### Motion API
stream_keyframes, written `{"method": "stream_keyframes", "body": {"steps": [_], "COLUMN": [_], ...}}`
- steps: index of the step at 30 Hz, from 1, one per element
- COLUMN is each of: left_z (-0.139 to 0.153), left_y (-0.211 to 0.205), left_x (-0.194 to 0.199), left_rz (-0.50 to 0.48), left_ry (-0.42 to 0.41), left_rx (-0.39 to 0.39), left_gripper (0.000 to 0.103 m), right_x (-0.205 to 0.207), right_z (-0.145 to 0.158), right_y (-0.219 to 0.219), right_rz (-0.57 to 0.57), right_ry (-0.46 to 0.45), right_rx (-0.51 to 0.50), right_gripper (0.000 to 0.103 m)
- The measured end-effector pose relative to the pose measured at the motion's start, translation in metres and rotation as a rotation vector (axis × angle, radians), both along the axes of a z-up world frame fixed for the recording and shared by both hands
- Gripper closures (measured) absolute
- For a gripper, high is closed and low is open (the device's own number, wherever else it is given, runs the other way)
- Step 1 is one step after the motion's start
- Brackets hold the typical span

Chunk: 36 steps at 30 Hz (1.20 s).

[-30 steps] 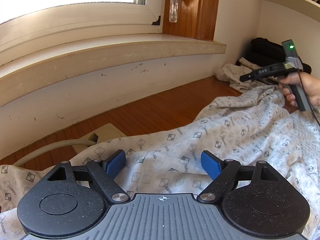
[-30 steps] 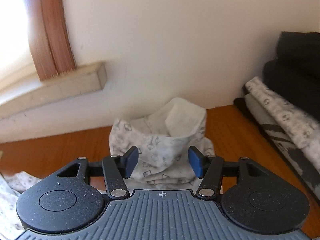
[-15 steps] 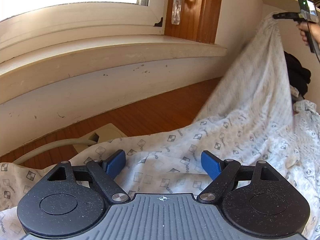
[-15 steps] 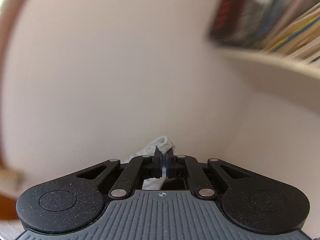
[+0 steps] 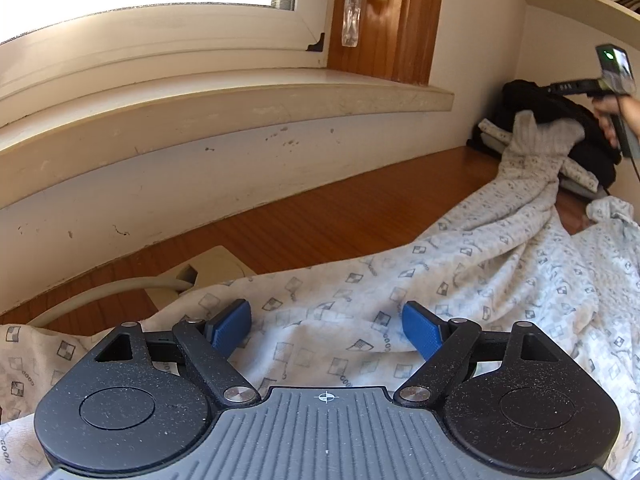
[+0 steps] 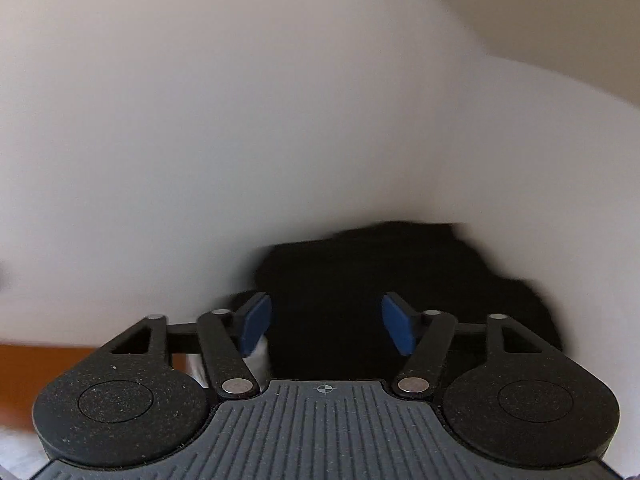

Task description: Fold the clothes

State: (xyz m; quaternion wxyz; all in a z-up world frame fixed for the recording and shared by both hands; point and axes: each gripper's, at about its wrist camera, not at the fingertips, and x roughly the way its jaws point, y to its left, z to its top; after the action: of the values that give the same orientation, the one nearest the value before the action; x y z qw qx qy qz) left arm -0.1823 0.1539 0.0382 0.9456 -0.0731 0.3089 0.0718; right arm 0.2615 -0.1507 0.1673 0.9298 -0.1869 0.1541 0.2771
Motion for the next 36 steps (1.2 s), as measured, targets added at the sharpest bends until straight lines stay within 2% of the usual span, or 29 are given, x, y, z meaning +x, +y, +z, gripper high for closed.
{"method": "stream_keyframes", "body": {"steps": [2,6,8,10,14,18,21,25,26,30,31,35,36], "left_z": [0.000,-0.001,-0.001,-0.001,-0.003,0.003,0.023,0.052,0.056,0.054,0.052,0.042,0.040], "left_y": [0.000,-0.004,-0.006,-0.009,-0.012,-0.006,0.010,0.042,0.050,0.074,0.078,0.094,0.098], "left_x": [0.000,0.000,0.000,0.001,0.002,-0.009,-0.025,-0.064,-0.075,-0.113,-0.118,-0.132,-0.135], "left_rz": [-0.002,-0.002,-0.001,0.000,-0.001,0.013,0.038,0.104,0.124,0.184,0.194,0.269,0.287], "left_ry": [0.002,0.011,0.018,0.026,0.034,0.007,-0.018,-0.041,-0.044,-0.024,-0.010,0.038,0.048], "left_rx": [0.002,0.020,0.036,0.053,0.078,0.074,0.088,0.102,0.103,0.070,0.069,0.053,0.046], "left_gripper": [0.016,0.015,0.015,0.015,0.015,0.015,0.015,0.016,0.020,0.048,0.052,0.054,0.051], "right_x": [-0.032,-0.092,-0.115,-0.133,-0.149,-0.148,-0.142,-0.142,-0.142,-0.144,-0.144,-0.144,-0.144], "right_z": [-0.019,-0.066,-0.090,-0.108,-0.124,-0.118,-0.114,-0.126,-0.127,-0.129,-0.129,-0.127,-0.126], "right_y": [0.007,0.013,0.015,0.015,0.011,0.005,-0.005,-0.004,-0.003,0.001,0.001,0.003,0.003], "right_rz": [0.127,0.375,0.448,0.493,0.514,0.489,0.452,0.429,0.428,0.445,0.447,0.447,0.445], "right_ry": [0.036,0.191,0.255,0.278,0.304,0.337,0.336,0.378,0.381,0.382,0.383,0.388,0.388], "right_rx": [0.032,0.098,0.095,0.081,0.088,0.076,0.120,0.098,0.088,0.066,0.064,0.058,0.058], "right_gripper": [0.032,0.031,0.031,0.031,0.026,0.025,0.020,0.018,0.018,0.014,0.013,0.013,0.013]}}
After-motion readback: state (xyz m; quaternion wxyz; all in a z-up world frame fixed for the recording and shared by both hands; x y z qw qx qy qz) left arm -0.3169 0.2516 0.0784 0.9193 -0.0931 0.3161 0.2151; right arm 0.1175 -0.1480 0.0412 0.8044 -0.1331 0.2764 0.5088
